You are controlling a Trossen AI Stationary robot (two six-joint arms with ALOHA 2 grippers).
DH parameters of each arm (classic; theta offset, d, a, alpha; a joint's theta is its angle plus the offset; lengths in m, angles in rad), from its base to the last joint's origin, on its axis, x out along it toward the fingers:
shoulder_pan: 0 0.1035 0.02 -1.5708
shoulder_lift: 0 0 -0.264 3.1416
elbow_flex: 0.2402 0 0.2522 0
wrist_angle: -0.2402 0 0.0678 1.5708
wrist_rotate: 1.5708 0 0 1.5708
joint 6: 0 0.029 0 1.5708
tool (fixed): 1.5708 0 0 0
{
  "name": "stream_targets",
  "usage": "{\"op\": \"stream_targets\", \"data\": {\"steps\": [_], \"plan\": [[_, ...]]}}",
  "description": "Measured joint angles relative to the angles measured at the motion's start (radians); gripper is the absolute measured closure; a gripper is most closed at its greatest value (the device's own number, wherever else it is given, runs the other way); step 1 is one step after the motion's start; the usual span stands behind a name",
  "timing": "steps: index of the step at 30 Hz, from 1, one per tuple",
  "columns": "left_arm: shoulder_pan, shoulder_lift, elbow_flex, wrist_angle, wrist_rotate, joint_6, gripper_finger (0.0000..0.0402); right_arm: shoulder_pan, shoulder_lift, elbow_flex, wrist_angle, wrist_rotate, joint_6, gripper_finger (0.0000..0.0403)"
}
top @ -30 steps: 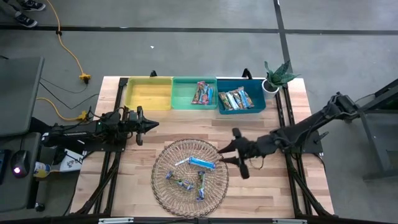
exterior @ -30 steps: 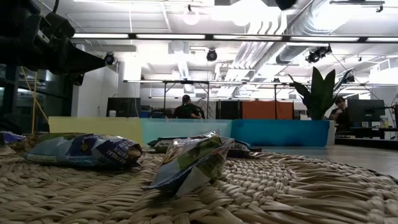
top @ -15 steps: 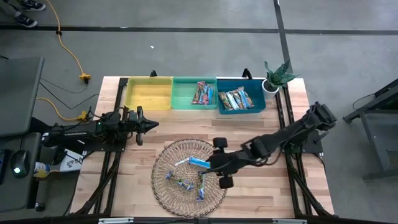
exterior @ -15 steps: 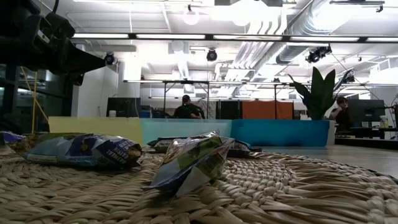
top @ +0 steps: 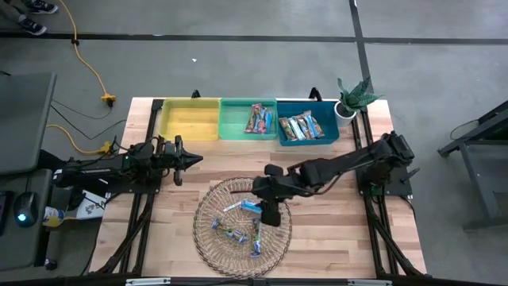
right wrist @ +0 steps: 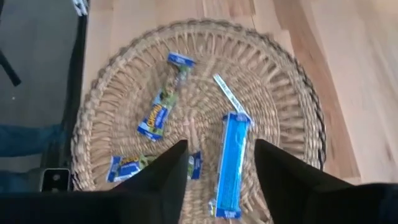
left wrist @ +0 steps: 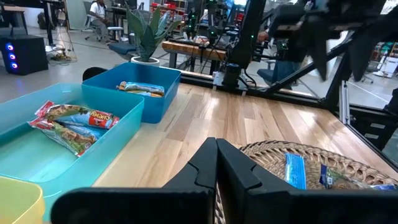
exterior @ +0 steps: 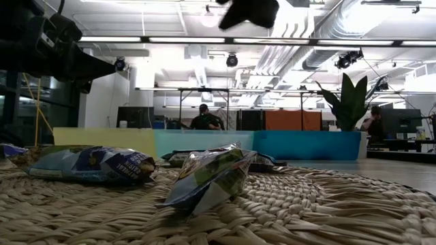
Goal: Pick and place Granola Bars by type
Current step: Put the blue granola bar into the yellow bin
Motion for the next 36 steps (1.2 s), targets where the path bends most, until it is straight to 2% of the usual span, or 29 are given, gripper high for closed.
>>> {"op": "stream_targets", "data": {"steps": [6, 10, 21, 28, 36], "plan": [[0.0, 0.0, 0.0, 0.0, 0.0, 0.0, 0.0401, -0.028, 0.001, -0.061, 0.026, -0.025, 0.008, 0.0174], [0.0, 0.0, 0.0, 0.0, 0.0, 0.0, 0.0401, -0.031, 0.001, -0.105, 0.049, -0.024, 0.007, 0.0147], [0.0, 0.0, 0.0, 0.0, 0.0, 0.0, 0.0401, -0.036, 0.119, -0.119, 0.137, -0.045, -0.013, 0.0142], [0.0, 0.0, 0.0, 0.0, 0.0, 0.0, 0.0401, -0.052, 0.155, -0.118, 0.129, -0.035, -0.025, 0.0142], [0.0, 0.0, 0.0, 0.0, 0.0, 0.0, 0.0401, -0.037, 0.214, -0.119, 0.095, -0.071, -0.063, 0.0142]]}}
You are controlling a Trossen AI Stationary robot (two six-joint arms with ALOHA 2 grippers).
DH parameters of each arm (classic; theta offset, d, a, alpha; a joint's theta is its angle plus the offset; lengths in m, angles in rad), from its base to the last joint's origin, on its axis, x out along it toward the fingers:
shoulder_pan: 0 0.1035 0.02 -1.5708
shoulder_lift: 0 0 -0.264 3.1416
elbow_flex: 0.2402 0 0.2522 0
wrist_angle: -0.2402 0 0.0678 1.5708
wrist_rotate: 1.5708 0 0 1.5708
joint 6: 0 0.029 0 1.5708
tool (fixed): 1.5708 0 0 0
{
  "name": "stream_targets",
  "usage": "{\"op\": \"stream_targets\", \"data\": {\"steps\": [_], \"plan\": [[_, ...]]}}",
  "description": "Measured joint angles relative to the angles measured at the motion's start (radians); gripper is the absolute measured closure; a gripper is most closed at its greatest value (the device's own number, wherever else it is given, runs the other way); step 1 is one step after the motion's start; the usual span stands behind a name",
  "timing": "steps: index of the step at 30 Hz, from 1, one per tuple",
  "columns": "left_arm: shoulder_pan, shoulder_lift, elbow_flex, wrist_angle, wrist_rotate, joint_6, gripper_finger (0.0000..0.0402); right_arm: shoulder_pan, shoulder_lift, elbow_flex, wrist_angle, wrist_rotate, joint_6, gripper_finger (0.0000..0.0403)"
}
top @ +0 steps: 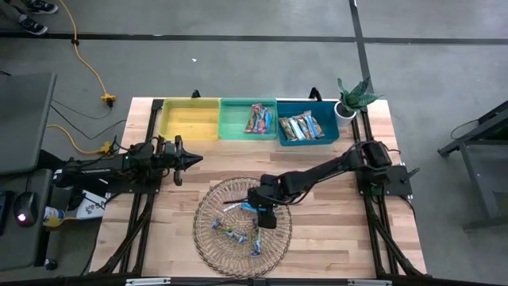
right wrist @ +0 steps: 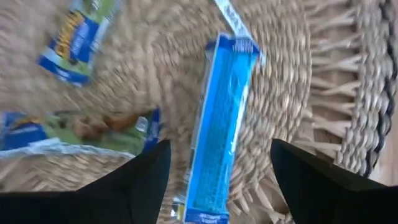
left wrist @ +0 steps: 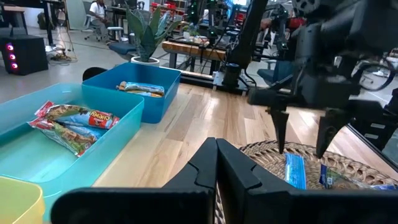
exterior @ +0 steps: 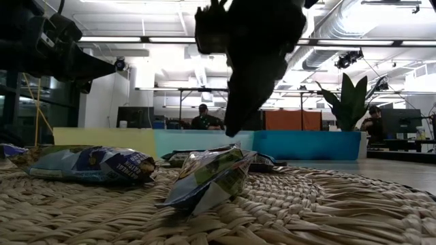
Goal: Pick and place Granola Bars by type
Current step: Put the blue granola bar into the yellow bin
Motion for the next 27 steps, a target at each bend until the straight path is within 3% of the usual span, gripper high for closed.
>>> {"op": "stream_targets", "data": {"steps": [27], "plan": [[0.0, 0.0, 0.0, 0.0, 0.0, 0.0, 0.0401, 0.066, 0.012, 0.0, -0.036, 0.097, 0.197, 0.0158]]}}
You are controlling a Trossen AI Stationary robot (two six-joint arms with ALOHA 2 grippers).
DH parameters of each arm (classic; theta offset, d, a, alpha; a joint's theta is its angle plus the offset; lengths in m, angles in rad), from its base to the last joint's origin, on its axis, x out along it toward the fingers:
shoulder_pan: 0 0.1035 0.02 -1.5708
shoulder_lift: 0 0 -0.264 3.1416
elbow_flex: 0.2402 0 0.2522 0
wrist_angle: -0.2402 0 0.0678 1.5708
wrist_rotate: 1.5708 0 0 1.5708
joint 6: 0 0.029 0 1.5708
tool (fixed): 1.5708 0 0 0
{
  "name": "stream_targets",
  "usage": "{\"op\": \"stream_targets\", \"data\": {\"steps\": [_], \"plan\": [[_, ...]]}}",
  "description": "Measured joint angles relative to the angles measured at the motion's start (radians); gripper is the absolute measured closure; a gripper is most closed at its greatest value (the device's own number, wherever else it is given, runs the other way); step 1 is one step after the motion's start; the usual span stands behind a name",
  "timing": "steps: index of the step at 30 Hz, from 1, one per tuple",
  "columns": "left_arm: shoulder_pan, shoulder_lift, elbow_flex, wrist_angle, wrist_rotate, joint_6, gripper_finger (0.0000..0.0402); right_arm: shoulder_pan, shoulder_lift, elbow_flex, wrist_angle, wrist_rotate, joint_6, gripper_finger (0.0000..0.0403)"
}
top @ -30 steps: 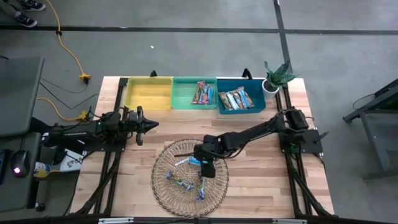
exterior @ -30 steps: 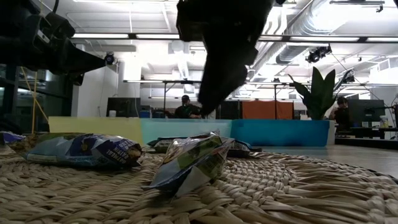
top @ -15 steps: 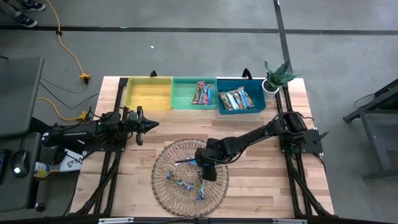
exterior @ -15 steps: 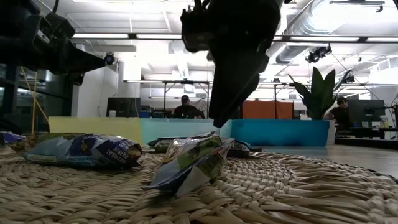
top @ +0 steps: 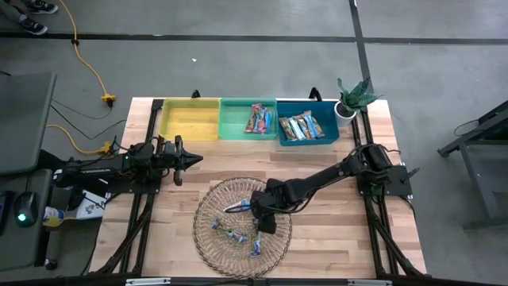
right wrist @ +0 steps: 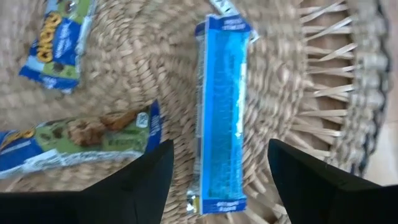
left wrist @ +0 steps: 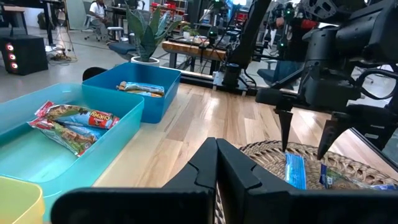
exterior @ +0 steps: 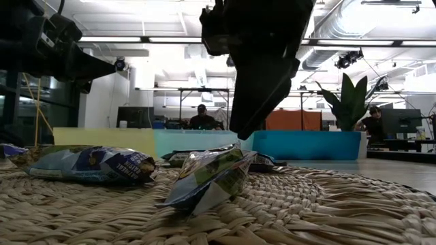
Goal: Pick and place Granola Bars by type
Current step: Put the blue granola bar into the yellow bin
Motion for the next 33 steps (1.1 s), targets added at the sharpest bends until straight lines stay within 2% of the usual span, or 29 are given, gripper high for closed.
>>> {"op": "stream_targets", "data": {"steps": [6, 14, 18, 26, 33], "plan": [[0.0, 0.0, 0.0, 0.0, 0.0, 0.0, 0.0401, -0.001, 0.003, -0.006, 0.004, 0.017, 0.021, 0.0159], [0.0, 0.0, 0.0, 0.0, 0.0, 0.0, 0.0401, 0.0, 0.005, -0.08, 0.018, -0.038, 0.069, 0.0159], [0.0, 0.0, 0.0, 0.0, 0.0, 0.0, 0.0401, 0.0, 0.005, -0.117, 0.084, -0.058, 0.082, 0.0159], [0.0, 0.0, 0.0, 0.0, 0.0, 0.0, 0.0401, 0.0, 0.005, -0.136, 0.121, -0.058, 0.081, 0.0161], [0.0, 0.0, 0.0, 0.0, 0.0, 0.0, 0.0401, 0.0, 0.005, -0.137, 0.122, -0.045, 0.075, 0.0193]]}}
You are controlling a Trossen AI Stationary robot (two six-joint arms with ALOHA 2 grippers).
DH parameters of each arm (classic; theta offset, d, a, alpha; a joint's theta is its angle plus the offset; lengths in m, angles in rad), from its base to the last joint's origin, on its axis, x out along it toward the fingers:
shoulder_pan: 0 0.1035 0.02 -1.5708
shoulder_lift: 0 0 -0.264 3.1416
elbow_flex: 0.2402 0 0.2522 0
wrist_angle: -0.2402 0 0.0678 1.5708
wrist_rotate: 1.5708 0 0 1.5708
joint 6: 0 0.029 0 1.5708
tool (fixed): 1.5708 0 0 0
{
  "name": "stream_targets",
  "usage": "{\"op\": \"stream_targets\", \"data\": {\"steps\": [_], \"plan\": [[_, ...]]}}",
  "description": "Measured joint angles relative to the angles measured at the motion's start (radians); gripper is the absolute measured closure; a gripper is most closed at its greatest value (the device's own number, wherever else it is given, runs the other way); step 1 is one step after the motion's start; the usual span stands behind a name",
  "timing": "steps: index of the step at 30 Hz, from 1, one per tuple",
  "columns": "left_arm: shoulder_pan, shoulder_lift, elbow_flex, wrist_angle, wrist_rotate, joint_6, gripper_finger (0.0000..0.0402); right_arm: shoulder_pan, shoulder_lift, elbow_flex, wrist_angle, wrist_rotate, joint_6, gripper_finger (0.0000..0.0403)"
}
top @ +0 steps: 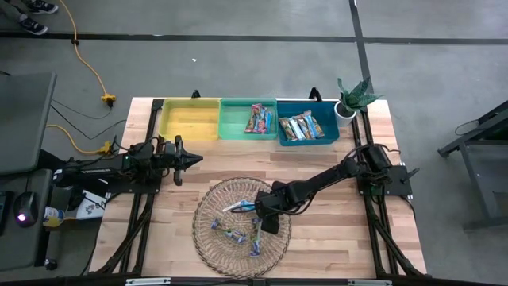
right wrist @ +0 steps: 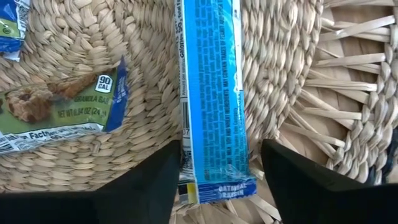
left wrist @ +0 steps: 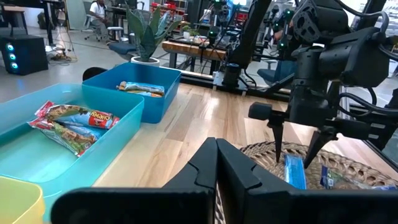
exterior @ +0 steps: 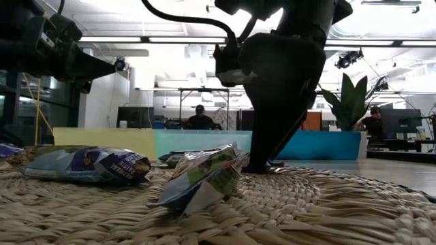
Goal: Pick and place Granola Bars by type
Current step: Put the blue granola bar into the yellow bin
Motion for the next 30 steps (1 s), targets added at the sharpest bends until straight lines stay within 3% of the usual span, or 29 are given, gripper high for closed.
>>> {"op": "stream_targets", "data": {"steps": [11, 30], "plan": [[0.0, 0.0, 0.0, 0.0, 0.001, -0.026, 0.0401, 0.0, 0.0, 0.0, -0.001, 0.016, -0.003, 0.0255], [0.0, 0.0, 0.0, 0.0, 0.002, -0.026, 0.0401, 0.001, 0.001, 0.033, 0.015, 0.03, -0.022, 0.0319]]}}
